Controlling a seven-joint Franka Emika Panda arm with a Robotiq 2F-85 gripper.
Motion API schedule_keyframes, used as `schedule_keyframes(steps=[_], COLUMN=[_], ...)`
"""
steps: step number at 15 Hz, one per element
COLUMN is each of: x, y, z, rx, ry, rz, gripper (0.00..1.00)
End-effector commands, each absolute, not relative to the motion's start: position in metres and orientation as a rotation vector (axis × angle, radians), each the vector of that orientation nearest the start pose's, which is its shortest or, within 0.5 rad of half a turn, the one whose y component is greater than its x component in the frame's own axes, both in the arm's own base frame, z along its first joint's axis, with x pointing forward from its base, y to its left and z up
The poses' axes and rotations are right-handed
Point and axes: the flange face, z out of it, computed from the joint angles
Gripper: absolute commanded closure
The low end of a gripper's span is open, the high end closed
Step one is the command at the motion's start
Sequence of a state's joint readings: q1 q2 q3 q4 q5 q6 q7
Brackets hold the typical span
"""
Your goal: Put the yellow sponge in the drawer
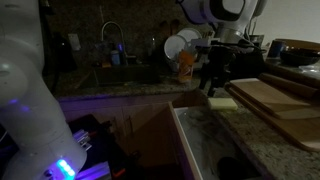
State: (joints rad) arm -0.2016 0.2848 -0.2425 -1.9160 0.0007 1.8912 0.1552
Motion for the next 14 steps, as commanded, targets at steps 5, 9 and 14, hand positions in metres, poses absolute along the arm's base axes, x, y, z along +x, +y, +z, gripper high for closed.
schedule_keyframes(steps=[5, 9, 14], x=[0.563, 0.571, 0.575], y=[-0.226, -0.242, -0.242], z=[0.297, 0.282, 0.278], rx=[-3.124, -3.145, -3.144], ry=[0.580, 0.589, 0.627], rz=[0.004, -0.104, -0.093], gripper=[0.00, 0.00, 0.00])
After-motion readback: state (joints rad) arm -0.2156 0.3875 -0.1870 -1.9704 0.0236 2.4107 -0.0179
